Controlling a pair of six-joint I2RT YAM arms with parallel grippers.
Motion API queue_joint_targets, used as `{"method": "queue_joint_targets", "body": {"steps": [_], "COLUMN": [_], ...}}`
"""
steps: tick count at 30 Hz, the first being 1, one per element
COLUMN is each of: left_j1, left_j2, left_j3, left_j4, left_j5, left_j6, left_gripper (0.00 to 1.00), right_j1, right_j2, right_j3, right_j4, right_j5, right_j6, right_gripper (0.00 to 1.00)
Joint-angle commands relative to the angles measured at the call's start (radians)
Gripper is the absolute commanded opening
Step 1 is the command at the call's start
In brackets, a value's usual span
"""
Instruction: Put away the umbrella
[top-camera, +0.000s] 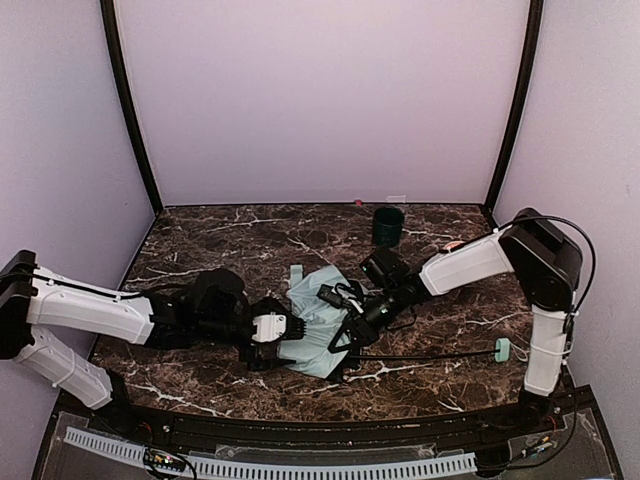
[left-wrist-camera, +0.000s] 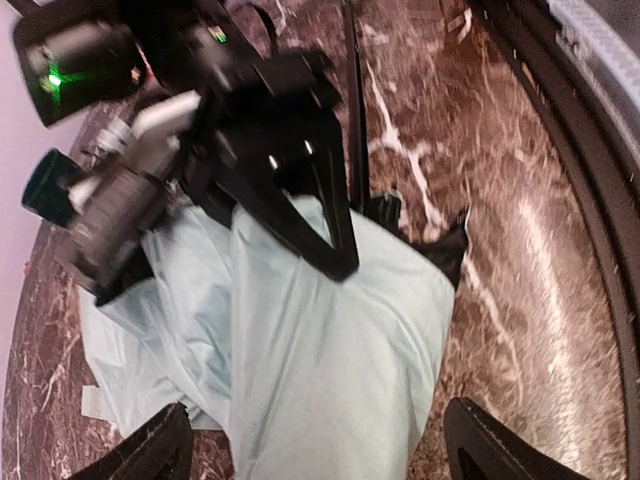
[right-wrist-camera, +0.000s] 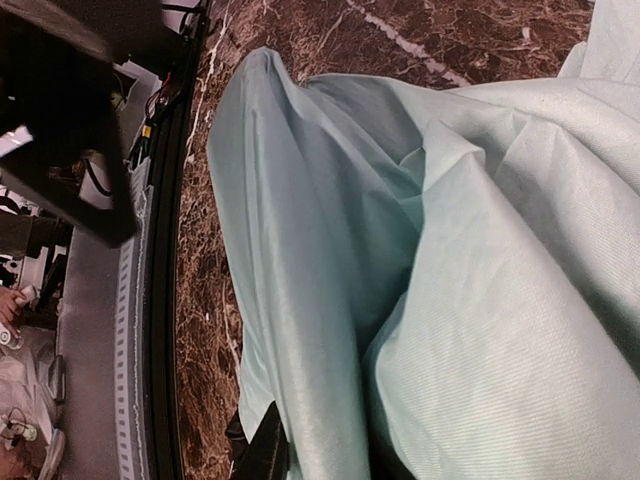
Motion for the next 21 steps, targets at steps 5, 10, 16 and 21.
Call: {"method": "queue_joint_targets", "body": {"steps": [5,10,16,21], "left_j1": [-0.002,-0.024,-0.027,-0.027], "left_j2": [0.236,0.348,0.444,0.508], "left_j3": [0.055,0.121,0.24,0.325], "left_j4": [0.078,0.032,-0.192,-0.364], "left_j5": [-0.049,-0.073,-0.006,0.054], "left_j6": [0.257,0.299,0.227,0.138], "left_gripper": [0.9,0.87,0.68,0.49], "right_j1": [-0.016,-0.016,-0.024,-0.073], "right_j2": [0.074,0.07,0.026,-0.092], "right_j3": [0.033,0.061,0.115,0.097], "right_j4": [-0.198,-0.227,-0.25,-0.221], "right_j5": [-0.012,-0.02,-0.021,0.009], "right_j6": [-0.023,-0.044,-0.042,-0.004], "right_gripper": [0.13,0.14,0.23,0.37]}}
